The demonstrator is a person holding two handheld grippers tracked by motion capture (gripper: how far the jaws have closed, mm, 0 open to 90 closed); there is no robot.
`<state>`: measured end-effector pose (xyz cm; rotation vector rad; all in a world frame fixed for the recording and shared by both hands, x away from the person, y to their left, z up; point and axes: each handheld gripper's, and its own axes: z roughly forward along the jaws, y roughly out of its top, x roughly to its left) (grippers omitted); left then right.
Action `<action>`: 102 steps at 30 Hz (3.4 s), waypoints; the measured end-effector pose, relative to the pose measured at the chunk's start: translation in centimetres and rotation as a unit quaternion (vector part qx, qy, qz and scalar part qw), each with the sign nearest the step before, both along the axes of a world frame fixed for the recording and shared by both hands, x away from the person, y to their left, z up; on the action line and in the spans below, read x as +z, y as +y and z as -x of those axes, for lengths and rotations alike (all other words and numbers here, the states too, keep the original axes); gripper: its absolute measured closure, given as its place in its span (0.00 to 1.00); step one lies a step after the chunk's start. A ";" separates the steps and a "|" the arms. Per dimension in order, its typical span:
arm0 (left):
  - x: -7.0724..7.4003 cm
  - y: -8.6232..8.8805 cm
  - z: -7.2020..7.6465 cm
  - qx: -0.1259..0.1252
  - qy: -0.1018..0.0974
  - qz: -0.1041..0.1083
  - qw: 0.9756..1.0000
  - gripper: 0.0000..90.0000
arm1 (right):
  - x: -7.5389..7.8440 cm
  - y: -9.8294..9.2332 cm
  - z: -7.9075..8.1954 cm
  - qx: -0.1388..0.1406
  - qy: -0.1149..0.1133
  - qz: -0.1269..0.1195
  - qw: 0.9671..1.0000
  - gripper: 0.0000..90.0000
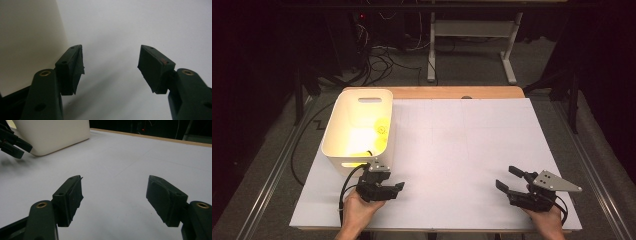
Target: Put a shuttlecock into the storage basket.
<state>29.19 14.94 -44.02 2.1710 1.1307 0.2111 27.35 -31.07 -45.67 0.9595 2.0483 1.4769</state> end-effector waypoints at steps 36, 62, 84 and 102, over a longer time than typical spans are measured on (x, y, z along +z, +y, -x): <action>0.3 4.4 1.7 0.049 -0.022 0.022 0.998 0.42 | 0.1 -0.6 0.5 -0.003 -0.002 -0.002 1.000 0.33; -1.3 8.2 3.3 0.090 -0.056 0.062 0.992 0.38 | 0.0 -0.7 0.6 -0.005 0.002 0.002 1.000 0.33; -2.5 9.4 4.6 0.130 -0.109 0.084 0.982 0.37 | 0.0 -1.0 1.0 -0.005 0.006 -0.003 1.000 0.33; -2.6 9.7 4.6 0.137 -0.116 0.088 0.980 0.36 | 0.0 -1.2 1.2 -0.007 0.012 -0.011 1.000 0.33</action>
